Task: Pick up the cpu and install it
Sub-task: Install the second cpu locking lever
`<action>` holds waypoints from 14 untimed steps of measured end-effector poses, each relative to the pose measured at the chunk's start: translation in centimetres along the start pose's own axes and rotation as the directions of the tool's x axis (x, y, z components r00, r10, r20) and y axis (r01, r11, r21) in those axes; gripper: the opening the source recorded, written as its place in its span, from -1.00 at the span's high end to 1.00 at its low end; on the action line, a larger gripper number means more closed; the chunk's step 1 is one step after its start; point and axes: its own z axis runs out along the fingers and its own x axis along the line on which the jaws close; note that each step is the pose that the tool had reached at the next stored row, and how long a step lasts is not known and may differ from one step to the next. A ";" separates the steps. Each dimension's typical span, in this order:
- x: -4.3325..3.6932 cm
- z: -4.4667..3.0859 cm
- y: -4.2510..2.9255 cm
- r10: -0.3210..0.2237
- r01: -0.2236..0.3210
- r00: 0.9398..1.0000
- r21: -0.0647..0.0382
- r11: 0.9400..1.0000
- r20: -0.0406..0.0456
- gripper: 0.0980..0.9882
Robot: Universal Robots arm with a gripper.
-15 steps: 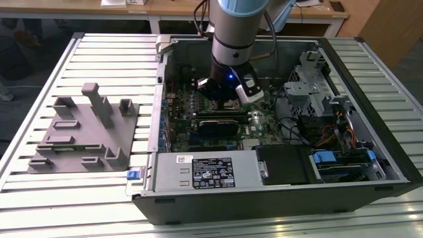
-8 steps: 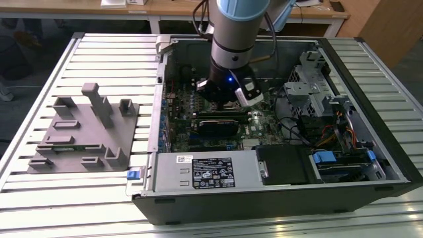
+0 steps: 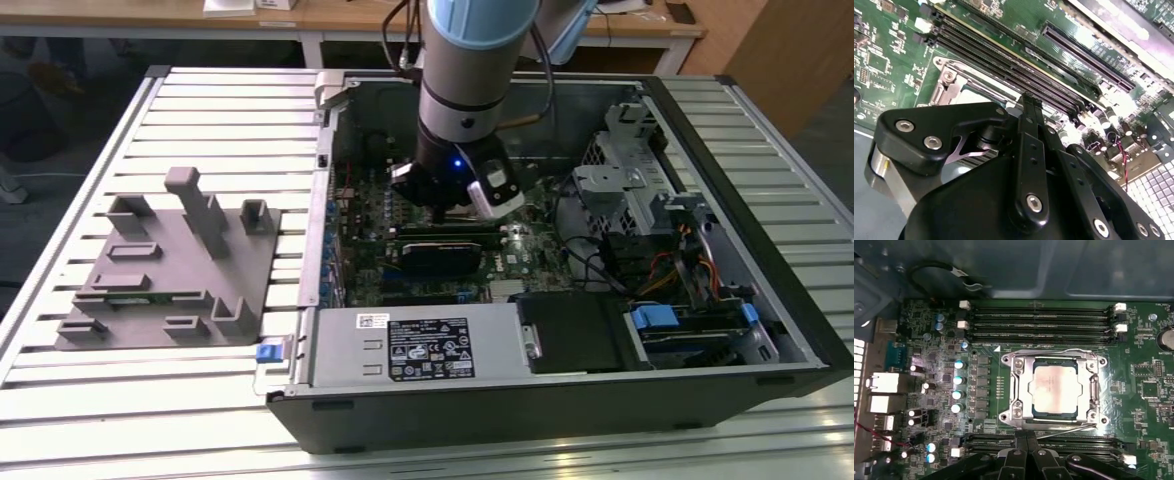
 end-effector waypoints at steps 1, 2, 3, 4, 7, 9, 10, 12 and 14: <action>0.12 0.00 -0.05 0.000 0.000 1.000 -0.003 1.000 0.000 0.98; 0.23 -0.01 -0.12 0.000 0.000 1.000 -0.005 1.000 0.000 0.98; 0.32 -0.01 -0.19 0.000 0.000 1.000 -0.007 1.000 0.000 0.98; 0.42 -0.01 -0.26 0.000 0.000 1.000 -0.008 1.000 0.000 0.98; 0.62 0.10 -0.36 0.000 0.000 1.000 -0.014 1.000 0.000 0.98; 0.68 0.28 -0.39 -0.001 0.001 1.000 -0.020 1.000 0.000 0.98; 0.69 0.39 -0.41 -0.001 0.001 1.000 -0.023 1.000 0.000 0.98; 0.71 0.63 -0.46 -0.001 0.001 1.000 -0.029 1.000 0.000 0.98; 0.71 0.85 -0.49 -0.001 0.001 1.000 -0.037 0.999 0.000 0.98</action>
